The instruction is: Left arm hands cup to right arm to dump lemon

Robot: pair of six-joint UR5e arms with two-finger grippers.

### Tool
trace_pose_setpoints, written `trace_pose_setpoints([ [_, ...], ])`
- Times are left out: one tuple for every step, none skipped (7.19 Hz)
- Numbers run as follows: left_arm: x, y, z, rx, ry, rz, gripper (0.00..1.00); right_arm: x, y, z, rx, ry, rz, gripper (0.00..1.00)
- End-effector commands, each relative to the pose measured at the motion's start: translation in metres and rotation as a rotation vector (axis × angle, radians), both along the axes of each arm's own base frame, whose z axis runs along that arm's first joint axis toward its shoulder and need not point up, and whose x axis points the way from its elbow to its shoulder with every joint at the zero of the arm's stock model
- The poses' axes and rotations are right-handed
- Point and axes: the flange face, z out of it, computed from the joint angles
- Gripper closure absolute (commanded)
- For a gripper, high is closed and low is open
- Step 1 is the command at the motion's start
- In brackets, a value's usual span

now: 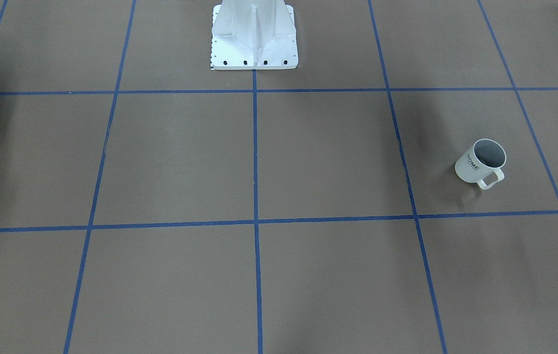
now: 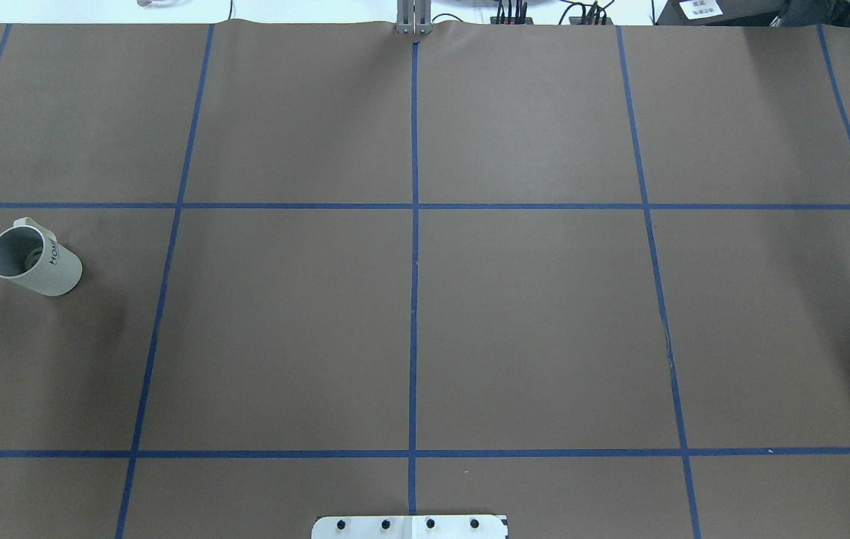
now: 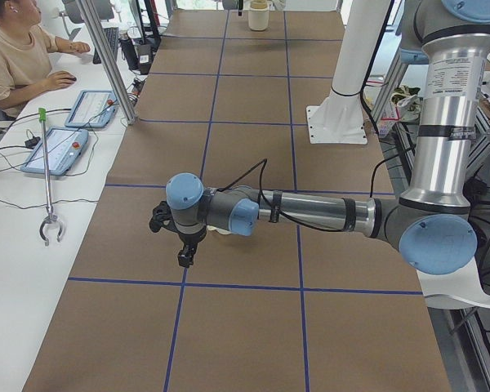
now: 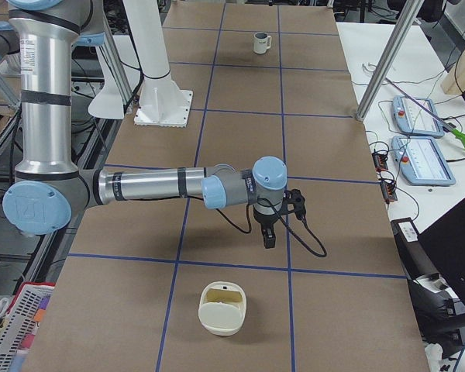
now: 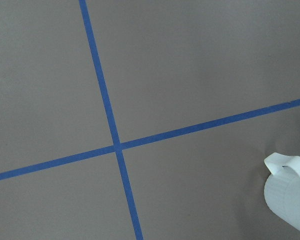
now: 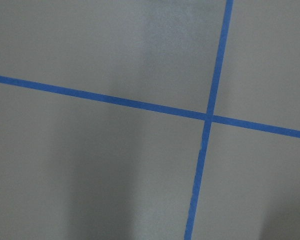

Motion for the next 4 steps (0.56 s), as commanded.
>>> trace_pose_setpoints([
  [0.064,0.0,-0.006,0.032,0.001,0.114,0.0,-0.002,0.001,0.0,-0.004,-0.02,-0.006,0.0],
  [0.086,0.002,-0.009,-0.022,0.007,0.099,0.0,-0.002,0.002,-0.001,-0.002,-0.023,-0.006,0.0],
  [0.118,0.008,-0.012,-0.072,0.009,0.107,0.0,-0.003,0.002,0.0,-0.003,-0.023,-0.009,0.0],
  [0.127,0.008,-0.017,-0.137,0.019,0.052,0.0,-0.003,0.002,-0.002,0.002,-0.024,-0.009,0.0],
])
